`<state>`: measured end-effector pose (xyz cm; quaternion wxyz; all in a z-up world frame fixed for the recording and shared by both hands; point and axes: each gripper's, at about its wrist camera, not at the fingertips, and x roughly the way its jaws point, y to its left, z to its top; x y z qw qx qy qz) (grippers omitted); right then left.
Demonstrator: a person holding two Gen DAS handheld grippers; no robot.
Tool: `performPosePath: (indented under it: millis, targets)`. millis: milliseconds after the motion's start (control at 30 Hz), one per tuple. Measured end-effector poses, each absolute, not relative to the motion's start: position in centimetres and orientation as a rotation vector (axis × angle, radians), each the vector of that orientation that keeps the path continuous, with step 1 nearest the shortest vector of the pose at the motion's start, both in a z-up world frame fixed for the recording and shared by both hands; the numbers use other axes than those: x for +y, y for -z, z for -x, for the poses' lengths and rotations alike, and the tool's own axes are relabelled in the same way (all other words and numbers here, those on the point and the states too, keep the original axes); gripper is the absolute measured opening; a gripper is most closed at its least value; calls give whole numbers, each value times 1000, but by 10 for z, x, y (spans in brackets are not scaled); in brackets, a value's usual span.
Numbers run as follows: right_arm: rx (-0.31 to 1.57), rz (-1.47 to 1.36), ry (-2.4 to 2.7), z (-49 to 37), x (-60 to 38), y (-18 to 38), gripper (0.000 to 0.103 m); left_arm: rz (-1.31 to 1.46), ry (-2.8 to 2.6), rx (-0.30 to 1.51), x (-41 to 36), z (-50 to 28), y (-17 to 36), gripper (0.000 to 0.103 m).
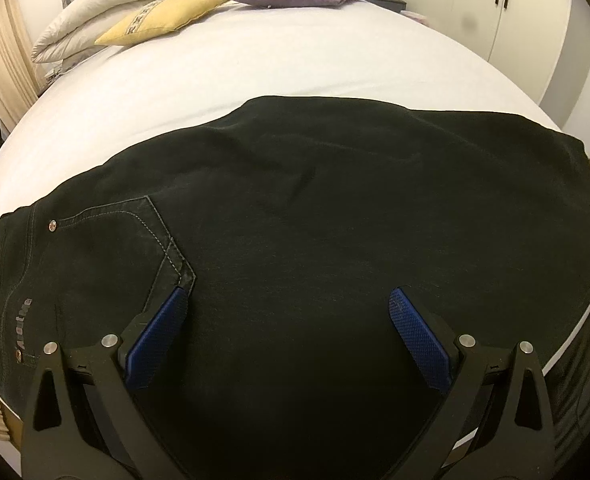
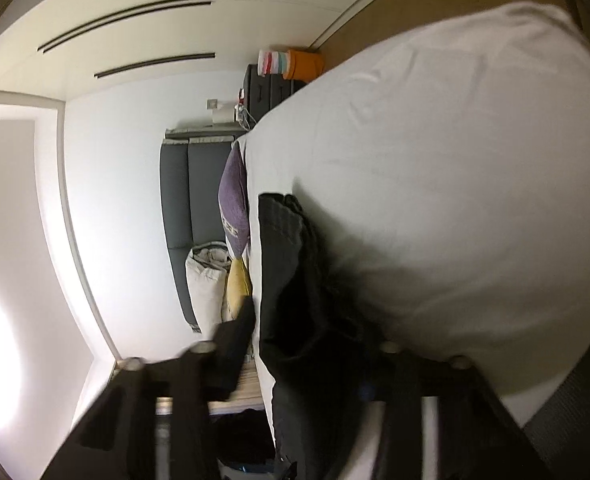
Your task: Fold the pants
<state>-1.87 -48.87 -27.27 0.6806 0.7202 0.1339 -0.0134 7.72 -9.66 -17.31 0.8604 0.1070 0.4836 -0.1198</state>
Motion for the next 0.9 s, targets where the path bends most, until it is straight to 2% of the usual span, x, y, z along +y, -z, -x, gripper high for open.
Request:
performPosePath:
  millis: [100, 333, 600, 800, 900]
  targets:
    - [323, -1599, 45, 17, -486, 272, 17, -224, 250, 1015, -97, -80, 174, 103]
    - [348, -1510, 111, 19, -485, 254, 14, -200, 222, 990, -85, -83, 168, 103]
    - [394, -1230, 177, -3, -462, 187, 13, -112, 180, 960, -42, -89, 154, 103]
    - [553, -738, 17, -70, -352, 117, 13, 9, 163, 958, -5, -100, 147, 103]
    - [741, -438, -97, -109, -264, 126, 13, 77, 212, 980, -2, -103, 148, 103]
